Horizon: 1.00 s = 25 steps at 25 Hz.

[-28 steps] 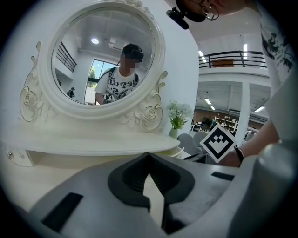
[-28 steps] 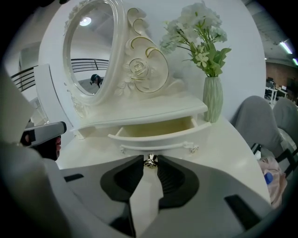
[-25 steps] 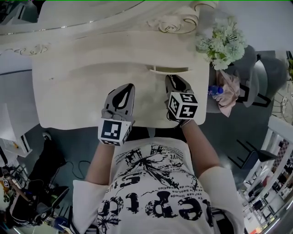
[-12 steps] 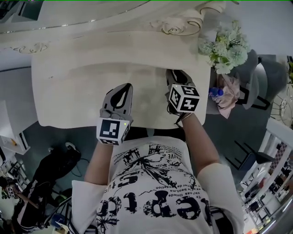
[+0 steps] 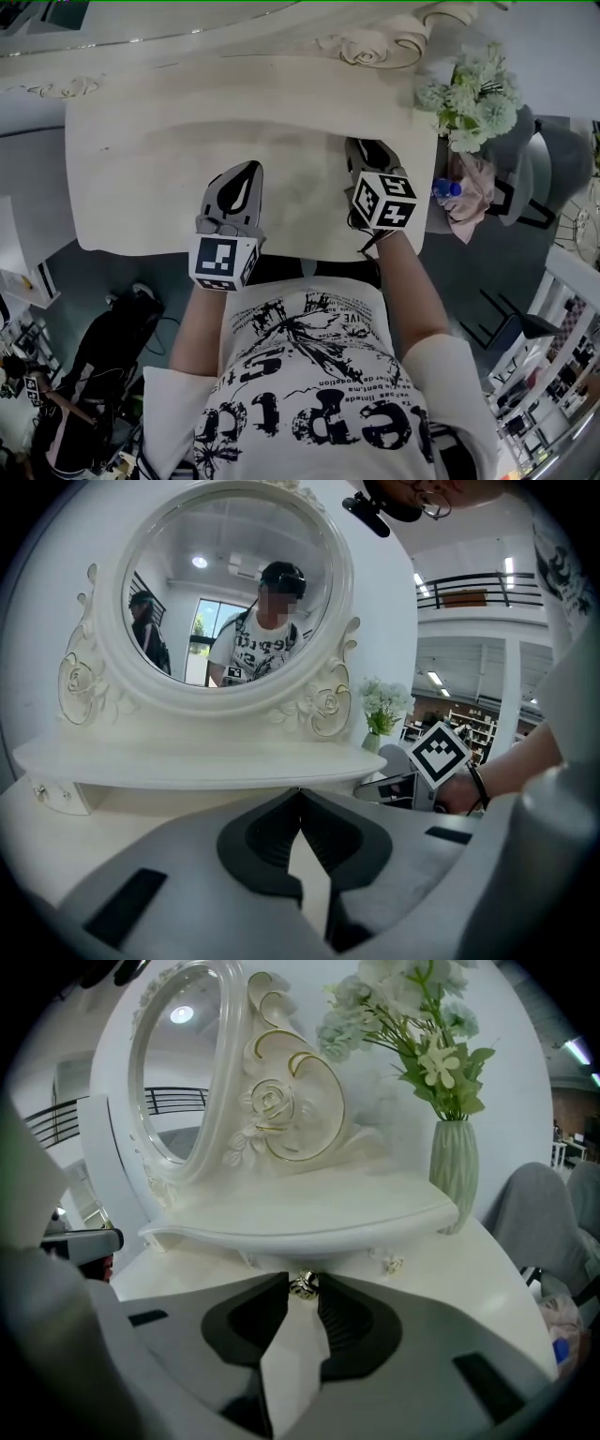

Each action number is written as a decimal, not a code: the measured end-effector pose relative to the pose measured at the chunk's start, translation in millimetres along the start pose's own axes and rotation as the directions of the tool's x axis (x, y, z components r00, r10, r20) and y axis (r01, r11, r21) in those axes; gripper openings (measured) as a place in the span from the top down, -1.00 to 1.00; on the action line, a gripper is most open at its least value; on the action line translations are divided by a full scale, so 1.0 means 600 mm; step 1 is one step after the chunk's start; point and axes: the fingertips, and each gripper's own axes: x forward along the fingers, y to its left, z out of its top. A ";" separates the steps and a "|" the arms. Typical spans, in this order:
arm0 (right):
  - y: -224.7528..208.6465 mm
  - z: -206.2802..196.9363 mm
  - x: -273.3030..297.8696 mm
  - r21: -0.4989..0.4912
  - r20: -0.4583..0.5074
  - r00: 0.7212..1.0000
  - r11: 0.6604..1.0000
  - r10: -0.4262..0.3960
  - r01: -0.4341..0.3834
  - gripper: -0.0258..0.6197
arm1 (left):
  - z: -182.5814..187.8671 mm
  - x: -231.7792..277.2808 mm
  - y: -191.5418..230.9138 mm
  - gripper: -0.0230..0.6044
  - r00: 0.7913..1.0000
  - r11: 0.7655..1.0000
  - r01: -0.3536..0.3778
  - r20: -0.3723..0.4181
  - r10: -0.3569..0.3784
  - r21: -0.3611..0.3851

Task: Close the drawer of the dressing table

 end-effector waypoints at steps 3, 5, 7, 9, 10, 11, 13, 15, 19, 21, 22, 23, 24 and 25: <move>0.014 -0.002 0.000 -0.051 -0.004 1.000 0.999 0.000 0.000 0.52 | -0.002 -0.005 -0.004 0.87 1.000 1.000 0.005 -0.006 -0.005 0.004; 0.026 -0.004 -0.002 -0.055 -0.015 1.000 0.998 0.014 -0.015 0.38 | 0.001 -0.010 -0.011 0.87 1.000 1.000 0.013 -0.003 -0.013 0.005; 0.027 -0.011 -0.011 -0.050 -0.035 0.999 0.999 0.015 -0.017 0.37 | 0.005 -0.013 -0.021 0.87 1.000 1.000 0.026 0.000 -0.026 0.011; 0.025 -0.014 -0.027 -0.044 -0.040 0.999 0.999 0.011 -0.013 0.37 | 0.009 -0.013 -0.031 0.87 0.999 0.999 0.040 0.001 -0.040 0.025; 0.025 -0.012 -0.039 -0.044 -0.034 0.999 0.999 0.008 -0.010 0.37 | 0.014 -0.014 -0.035 0.87 0.999 0.998 0.045 0.004 -0.046 0.035; 0.028 -0.008 -0.053 -0.051 -0.024 1.000 0.999 0.005 -0.006 0.37 | 0.021 -0.016 -0.039 0.87 0.999 0.998 0.050 0.009 -0.051 0.047; 0.043 0.004 -0.084 -0.075 0.001 1.000 0.997 0.002 -0.002 0.37 | 0.036 -0.025 -0.041 0.87 0.998 0.996 0.056 0.020 -0.058 0.070; 0.063 0.020 -0.114 -0.100 0.032 0.999 0.995 -0.001 0.004 0.43 | 0.052 -0.037 -0.037 0.87 0.998 0.995 0.056 0.033 -0.059 0.086; 0.087 0.062 -0.164 -0.139 0.134 0.991 0.990 -0.007 0.026 0.81 | 0.085 -0.047 -0.043 0.87 0.995 0.994 0.052 0.084 -0.061 0.099; 0.100 0.081 -0.192 -0.162 0.185 0.983 0.986 0.008 0.022 0.84 | 0.095 -0.056 -0.059 0.87 0.993 0.992 0.065 0.095 -0.075 0.106; 0.110 0.091 -0.208 -0.175 0.210 0.978 0.984 0.023 0.015 0.86 | 0.100 -0.064 -0.067 0.87 0.991 0.990 0.078 0.098 -0.089 0.115; 0.122 0.103 -0.223 -0.189 0.238 0.970 0.982 0.042 0.004 0.87 | 0.107 -0.073 -0.076 0.87 0.989 0.987 0.093 0.103 -0.106 0.129; 0.134 0.115 -0.237 -0.207 0.269 0.961 0.978 0.061 -0.005 0.87 | 0.116 -0.081 -0.083 0.87 0.986 0.984 0.106 0.112 -0.123 0.146; 0.144 0.129 -0.249 -0.227 0.300 0.950 0.974 0.079 -0.010 0.87 | 0.127 -0.087 -0.090 0.87 0.983 0.980 0.116 0.125 -0.137 0.164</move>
